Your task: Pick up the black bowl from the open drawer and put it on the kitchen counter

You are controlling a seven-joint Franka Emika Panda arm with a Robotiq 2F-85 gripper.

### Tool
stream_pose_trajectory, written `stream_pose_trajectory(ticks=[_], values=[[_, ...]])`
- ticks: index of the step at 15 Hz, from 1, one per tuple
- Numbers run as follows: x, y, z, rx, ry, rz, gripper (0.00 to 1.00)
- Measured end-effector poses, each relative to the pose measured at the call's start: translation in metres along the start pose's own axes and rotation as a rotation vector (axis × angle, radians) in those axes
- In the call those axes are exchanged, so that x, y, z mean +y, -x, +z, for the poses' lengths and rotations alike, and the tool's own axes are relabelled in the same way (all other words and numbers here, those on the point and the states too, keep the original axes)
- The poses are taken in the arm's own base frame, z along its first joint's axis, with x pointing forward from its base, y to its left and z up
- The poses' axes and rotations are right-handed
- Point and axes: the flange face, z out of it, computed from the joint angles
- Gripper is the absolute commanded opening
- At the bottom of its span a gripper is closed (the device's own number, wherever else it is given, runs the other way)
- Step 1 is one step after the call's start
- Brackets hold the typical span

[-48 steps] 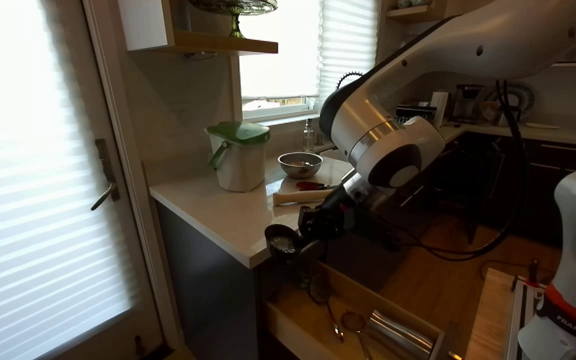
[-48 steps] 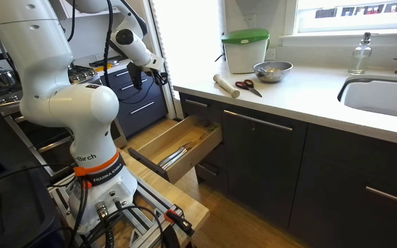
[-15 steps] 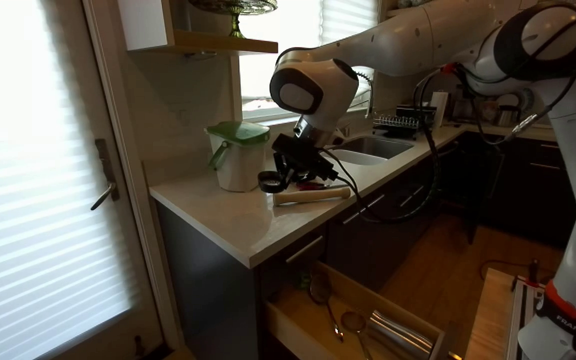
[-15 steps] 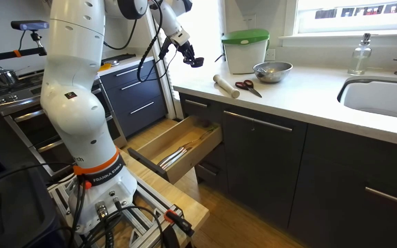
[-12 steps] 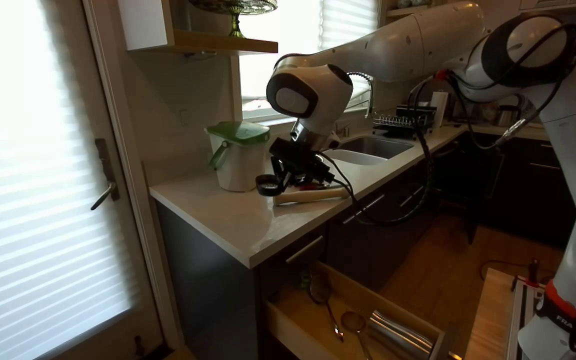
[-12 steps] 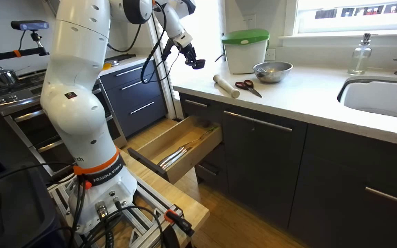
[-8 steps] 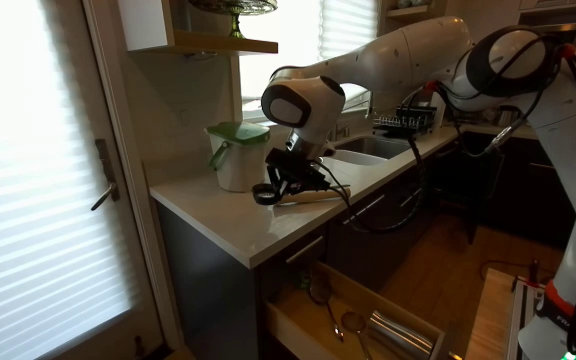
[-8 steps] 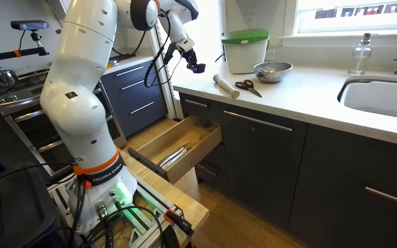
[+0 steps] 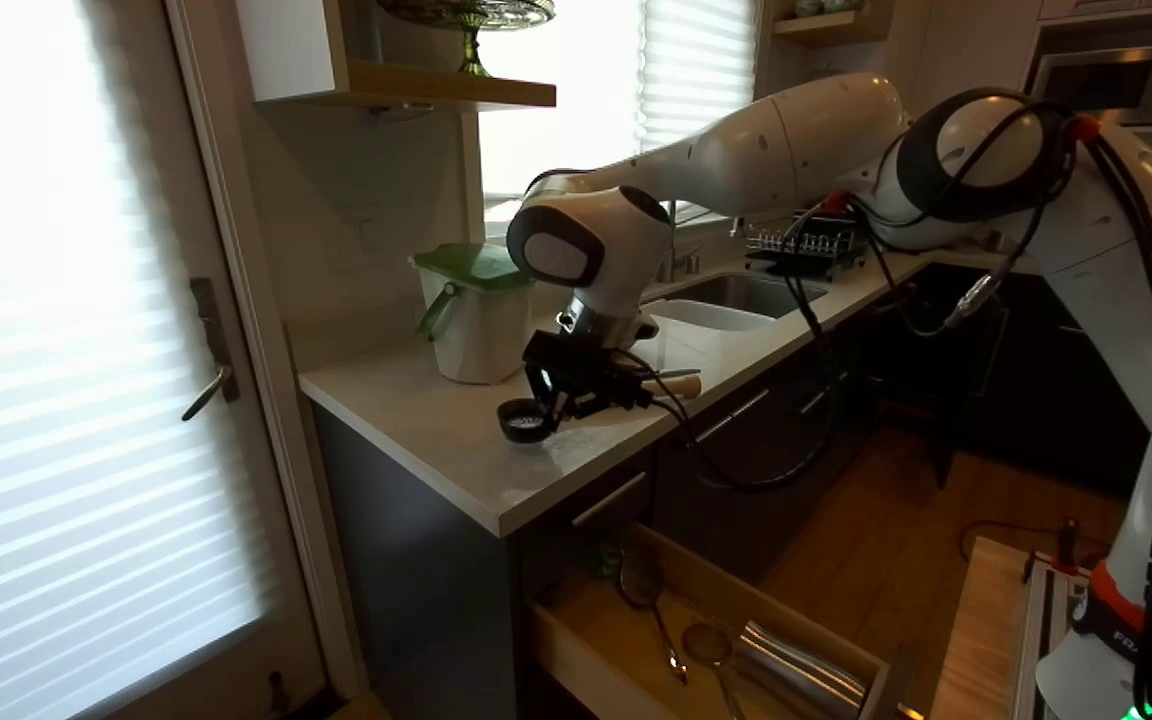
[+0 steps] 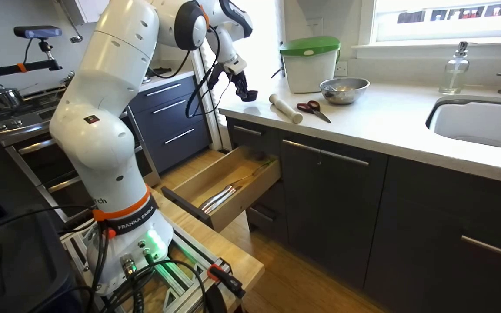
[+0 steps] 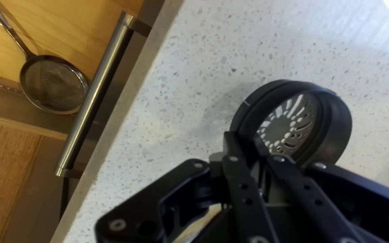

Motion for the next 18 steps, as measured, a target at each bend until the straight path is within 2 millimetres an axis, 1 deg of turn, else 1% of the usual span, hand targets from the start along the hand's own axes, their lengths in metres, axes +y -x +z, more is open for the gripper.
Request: stream_pose_trajectory(ticks=[3,4,5,6,7,9,13,14,16,18], values=[[0.001,0.001,0.01,-0.006,0.009,-0.008,0.03],[0.002,0.002,0.012,-0.008,0.012,-0.011,0.17],[0.003,0.002,0.015,-0.01,0.015,-0.014,0.37],[0.003,0.002,0.017,-0.012,0.016,-0.016,0.43],[0.003,0.002,0.018,-0.013,0.017,-0.017,0.51],[0.002,0.001,0.018,-0.013,0.014,-0.02,0.65],[0.0,0.0,0.016,-0.013,0.005,-0.039,0.95],[-0.002,0.002,0.013,-0.014,-0.001,-0.048,0.99],[-0.009,0.01,0.0,-0.024,-0.03,-0.083,1.0],[-0.017,0.028,-0.026,-0.05,-0.076,-0.138,1.0]])
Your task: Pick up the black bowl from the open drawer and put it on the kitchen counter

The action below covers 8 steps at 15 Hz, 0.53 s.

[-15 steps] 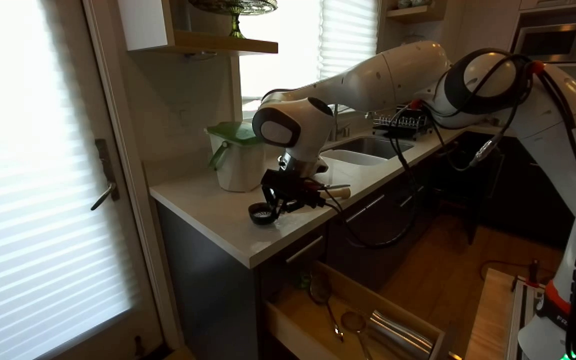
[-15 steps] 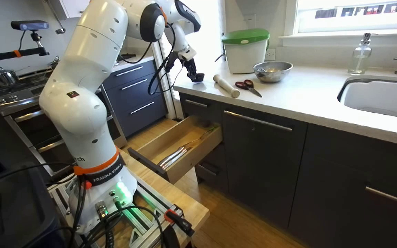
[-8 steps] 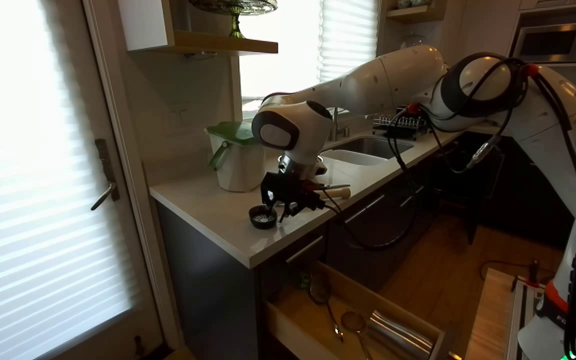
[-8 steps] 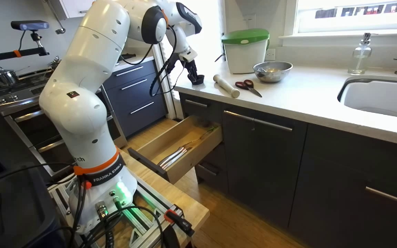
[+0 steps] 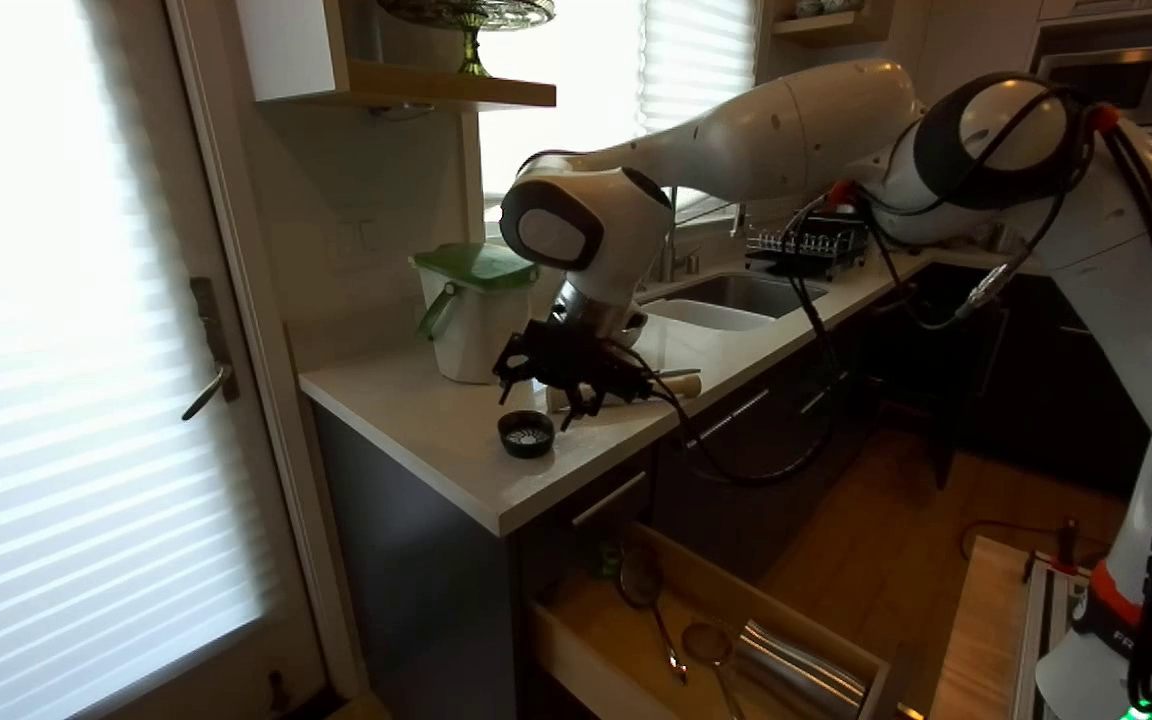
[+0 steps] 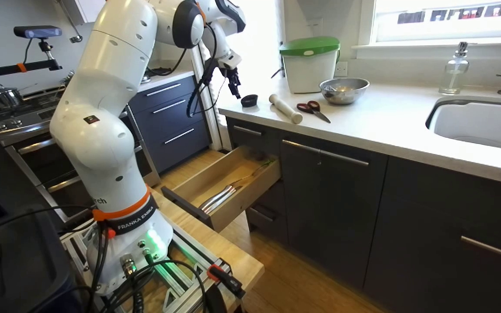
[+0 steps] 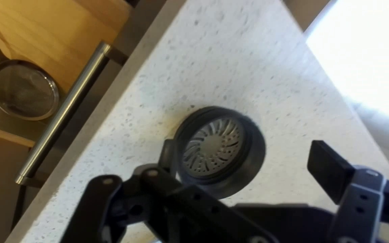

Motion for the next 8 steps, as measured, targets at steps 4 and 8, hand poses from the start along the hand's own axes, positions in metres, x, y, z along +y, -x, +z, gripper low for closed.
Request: stream_pose_trajectory(ticks=[4,8], values=[[-0.009,0.052,-0.072,-0.077,-0.07,-0.12,1.0],[0.025,0.064,-0.117,-0.047,0.041,-0.179,1.0]])
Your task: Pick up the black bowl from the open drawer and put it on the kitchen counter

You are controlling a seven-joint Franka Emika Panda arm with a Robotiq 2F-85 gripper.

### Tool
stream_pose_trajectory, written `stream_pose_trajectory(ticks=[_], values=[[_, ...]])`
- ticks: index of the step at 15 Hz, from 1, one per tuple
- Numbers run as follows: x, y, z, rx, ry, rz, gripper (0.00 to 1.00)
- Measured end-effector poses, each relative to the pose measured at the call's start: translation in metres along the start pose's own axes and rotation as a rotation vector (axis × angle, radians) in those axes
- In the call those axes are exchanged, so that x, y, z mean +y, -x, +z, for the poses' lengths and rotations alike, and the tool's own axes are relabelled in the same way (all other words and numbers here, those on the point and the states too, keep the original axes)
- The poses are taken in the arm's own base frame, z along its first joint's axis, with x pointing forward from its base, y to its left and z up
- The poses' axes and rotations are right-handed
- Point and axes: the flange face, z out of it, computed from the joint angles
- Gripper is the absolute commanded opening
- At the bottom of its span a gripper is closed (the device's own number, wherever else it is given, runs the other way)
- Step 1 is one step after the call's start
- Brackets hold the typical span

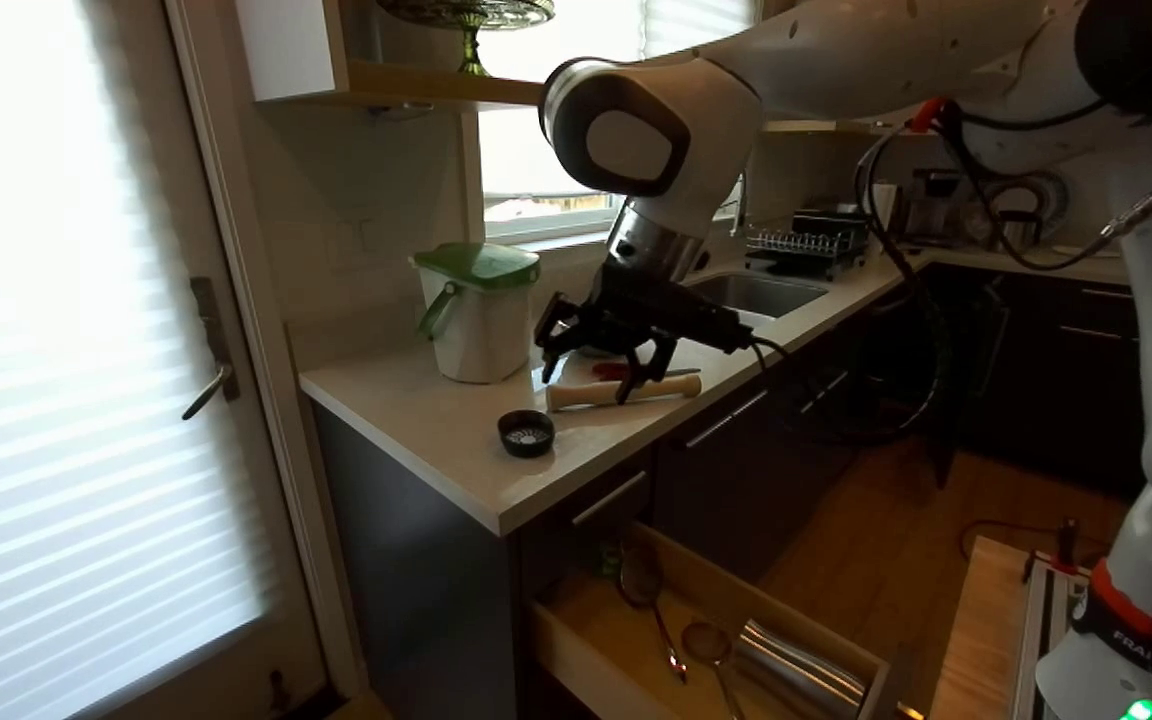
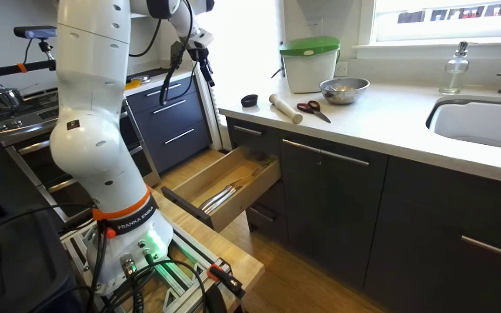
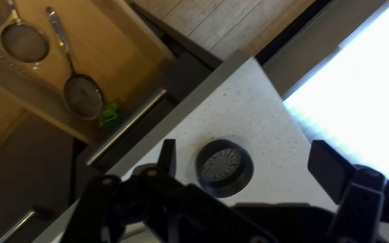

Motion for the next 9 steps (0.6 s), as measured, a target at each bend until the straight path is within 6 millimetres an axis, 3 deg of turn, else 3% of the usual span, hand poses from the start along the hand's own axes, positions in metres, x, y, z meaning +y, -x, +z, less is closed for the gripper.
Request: stream_pose_trajectory(ticks=[4,9], values=[[0.042,-0.012,-0.01,0.077,0.143,0.002,1.0],[0.053,-0.012,-0.008,0.085,0.171,0.0,1.0]])
